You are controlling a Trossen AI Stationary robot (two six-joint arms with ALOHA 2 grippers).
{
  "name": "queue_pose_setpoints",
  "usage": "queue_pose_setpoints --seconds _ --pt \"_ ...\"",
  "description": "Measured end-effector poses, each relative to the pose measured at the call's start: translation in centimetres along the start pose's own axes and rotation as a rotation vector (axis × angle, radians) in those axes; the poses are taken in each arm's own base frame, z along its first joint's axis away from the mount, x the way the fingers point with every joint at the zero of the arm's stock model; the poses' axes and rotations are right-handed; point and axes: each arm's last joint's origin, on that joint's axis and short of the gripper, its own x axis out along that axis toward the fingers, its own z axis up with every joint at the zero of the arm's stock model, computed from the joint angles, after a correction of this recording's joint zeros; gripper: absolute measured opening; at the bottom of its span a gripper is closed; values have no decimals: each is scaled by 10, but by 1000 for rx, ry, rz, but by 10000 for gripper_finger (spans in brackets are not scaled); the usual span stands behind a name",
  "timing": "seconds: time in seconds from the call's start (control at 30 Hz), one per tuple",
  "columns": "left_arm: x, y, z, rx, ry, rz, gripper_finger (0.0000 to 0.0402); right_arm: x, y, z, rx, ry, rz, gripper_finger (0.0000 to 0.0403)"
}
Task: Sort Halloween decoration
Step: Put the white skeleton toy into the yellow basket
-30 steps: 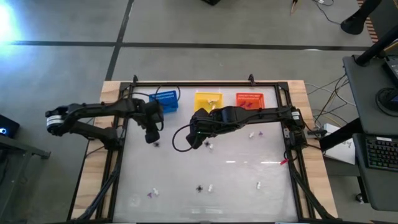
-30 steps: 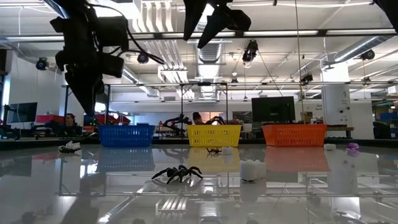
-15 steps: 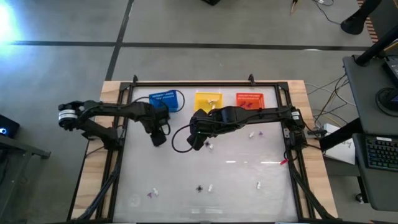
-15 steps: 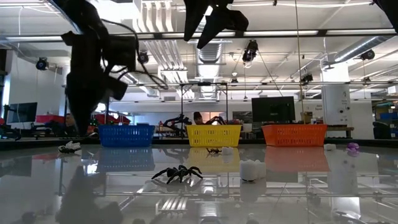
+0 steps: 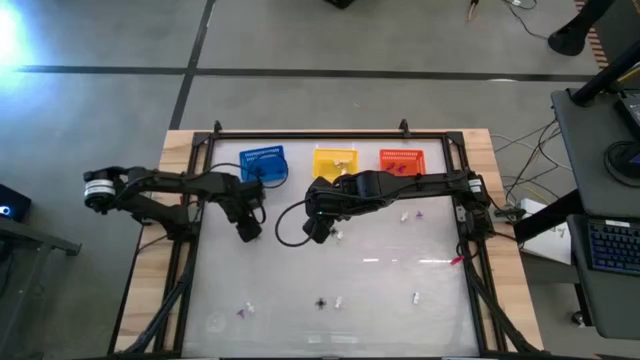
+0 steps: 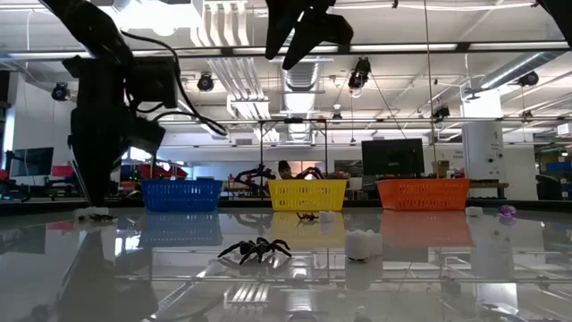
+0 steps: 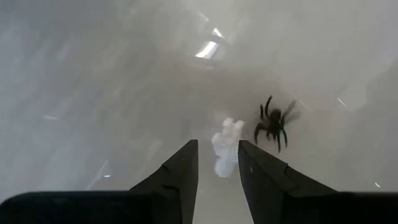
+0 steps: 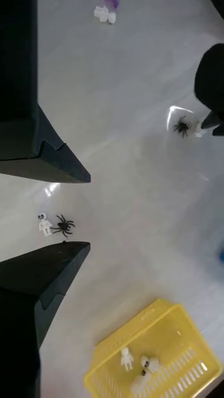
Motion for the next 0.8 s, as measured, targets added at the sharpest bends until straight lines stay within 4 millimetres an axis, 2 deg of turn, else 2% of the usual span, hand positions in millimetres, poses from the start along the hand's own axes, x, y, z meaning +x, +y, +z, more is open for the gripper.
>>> queue_pose_setpoints --seconds 0.27,0.8 --pt "-7 -3 2 22 -18 -41 96 0 0 0 -72 0 0 155" --pt "20 -11 0 73 75 -37 96 2 -1 -2 -126 14 -11 155"
